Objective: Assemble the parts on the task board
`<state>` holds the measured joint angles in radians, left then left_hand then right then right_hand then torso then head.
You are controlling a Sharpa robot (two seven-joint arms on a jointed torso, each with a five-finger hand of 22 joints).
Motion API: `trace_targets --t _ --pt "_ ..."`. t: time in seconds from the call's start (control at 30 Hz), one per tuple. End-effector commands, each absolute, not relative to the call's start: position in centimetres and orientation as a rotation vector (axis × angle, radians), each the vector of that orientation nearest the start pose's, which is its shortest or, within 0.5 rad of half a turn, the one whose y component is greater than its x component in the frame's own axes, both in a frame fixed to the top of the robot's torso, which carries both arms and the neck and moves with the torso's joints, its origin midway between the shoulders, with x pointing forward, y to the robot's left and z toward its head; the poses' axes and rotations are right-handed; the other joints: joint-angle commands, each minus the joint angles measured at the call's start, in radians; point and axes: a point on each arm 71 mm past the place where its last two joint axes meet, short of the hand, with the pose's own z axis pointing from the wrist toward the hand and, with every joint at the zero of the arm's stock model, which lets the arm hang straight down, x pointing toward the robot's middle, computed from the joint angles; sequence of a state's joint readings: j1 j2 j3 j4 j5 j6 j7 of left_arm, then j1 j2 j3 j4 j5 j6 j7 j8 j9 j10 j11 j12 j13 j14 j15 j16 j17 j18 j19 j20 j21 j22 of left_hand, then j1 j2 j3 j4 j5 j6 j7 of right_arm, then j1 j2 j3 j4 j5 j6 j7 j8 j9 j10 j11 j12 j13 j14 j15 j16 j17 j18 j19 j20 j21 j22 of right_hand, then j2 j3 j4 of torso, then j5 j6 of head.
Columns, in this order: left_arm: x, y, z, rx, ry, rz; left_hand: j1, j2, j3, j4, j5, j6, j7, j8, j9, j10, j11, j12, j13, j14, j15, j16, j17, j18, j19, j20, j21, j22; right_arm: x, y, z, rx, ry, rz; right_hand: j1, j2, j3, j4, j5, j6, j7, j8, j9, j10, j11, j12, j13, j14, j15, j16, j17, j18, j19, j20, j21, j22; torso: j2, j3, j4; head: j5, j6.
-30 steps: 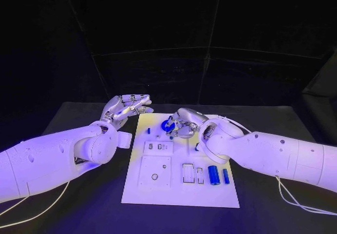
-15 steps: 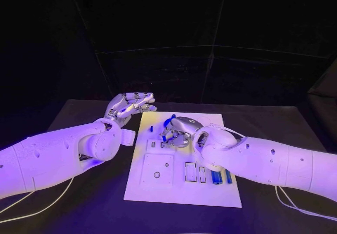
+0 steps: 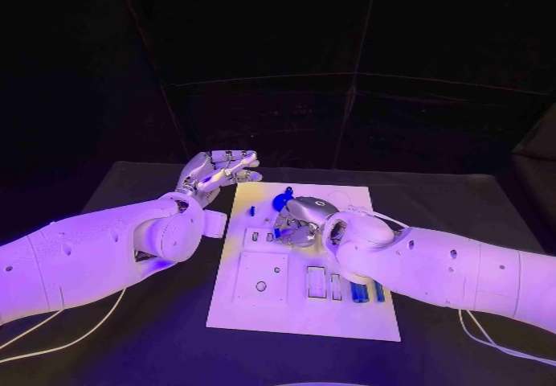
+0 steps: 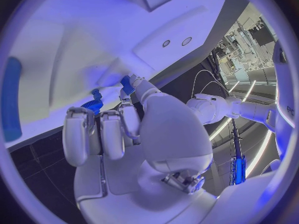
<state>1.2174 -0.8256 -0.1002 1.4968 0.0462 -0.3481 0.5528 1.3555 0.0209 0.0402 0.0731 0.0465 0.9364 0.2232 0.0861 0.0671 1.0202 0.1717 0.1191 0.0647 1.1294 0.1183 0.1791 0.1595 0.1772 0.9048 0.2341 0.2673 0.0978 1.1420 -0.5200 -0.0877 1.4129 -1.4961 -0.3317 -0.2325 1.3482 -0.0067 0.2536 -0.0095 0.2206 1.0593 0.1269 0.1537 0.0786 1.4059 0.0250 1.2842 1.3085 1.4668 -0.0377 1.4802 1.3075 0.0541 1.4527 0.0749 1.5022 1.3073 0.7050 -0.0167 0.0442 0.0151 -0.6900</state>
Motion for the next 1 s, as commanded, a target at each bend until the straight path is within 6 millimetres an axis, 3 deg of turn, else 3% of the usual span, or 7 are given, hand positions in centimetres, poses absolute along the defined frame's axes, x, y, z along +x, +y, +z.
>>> trace_targets --t 0.03,0.8,1.0 --pt "49.16 21.25 -18.23 -1.077 1.285 -1.576 -0.002 0.011 0.002 -0.005 0.004 0.009 -0.001 -0.004 -0.001 0.006 -0.002 -0.007 0.0 0.004 0.002 -0.003 0.002 0.007 0.009 0.0 -0.004 -0.001 47.14 -6.95 -23.08 -0.239 1.757 0.707 -0.002 -0.004 0.007 0.002 0.002 0.018 -0.011 0.001 0.011 -0.001 0.006 -0.002 0.002 0.068 0.0 0.002 0.082 -0.014 0.001 -0.001 0.003 0.086 0.001 0.0004 0.0002 0.001 -0.001" --pt "49.16 21.27 -18.24 -1.078 1.286 -1.575 -0.001 0.011 0.002 -0.006 0.003 0.009 -0.001 -0.005 -0.001 0.007 -0.002 -0.007 -0.001 0.004 0.002 -0.005 0.002 0.007 0.009 0.0 -0.004 -0.002 47.27 -7.19 -23.57 -0.258 1.806 0.671 -0.02 -0.015 0.009 0.006 -0.016 0.012 -0.008 -0.007 0.008 -0.008 0.009 -0.011 -0.004 0.066 0.002 -0.001 0.077 -0.013 -0.001 0.001 0.001 0.082 0.001 0.0 0.0002 0.0 -0.007" --pt "49.15 21.25 -18.24 -1.078 1.287 -1.575 -0.001 0.011 0.002 -0.006 0.003 0.009 -0.001 -0.005 -0.001 0.007 -0.002 -0.007 -0.001 0.004 0.002 -0.005 0.002 0.007 0.009 0.0 -0.004 -0.002 47.21 -7.04 -23.59 -0.261 1.809 0.674 -0.037 -0.032 0.004 0.011 -0.01 0.002 -0.003 -0.016 0.005 -0.014 0.013 -0.021 -0.011 0.066 0.005 -0.002 0.076 -0.013 -0.002 0.003 0.0 0.08 0.001 0.0002 -0.0002 0.0 -0.008"
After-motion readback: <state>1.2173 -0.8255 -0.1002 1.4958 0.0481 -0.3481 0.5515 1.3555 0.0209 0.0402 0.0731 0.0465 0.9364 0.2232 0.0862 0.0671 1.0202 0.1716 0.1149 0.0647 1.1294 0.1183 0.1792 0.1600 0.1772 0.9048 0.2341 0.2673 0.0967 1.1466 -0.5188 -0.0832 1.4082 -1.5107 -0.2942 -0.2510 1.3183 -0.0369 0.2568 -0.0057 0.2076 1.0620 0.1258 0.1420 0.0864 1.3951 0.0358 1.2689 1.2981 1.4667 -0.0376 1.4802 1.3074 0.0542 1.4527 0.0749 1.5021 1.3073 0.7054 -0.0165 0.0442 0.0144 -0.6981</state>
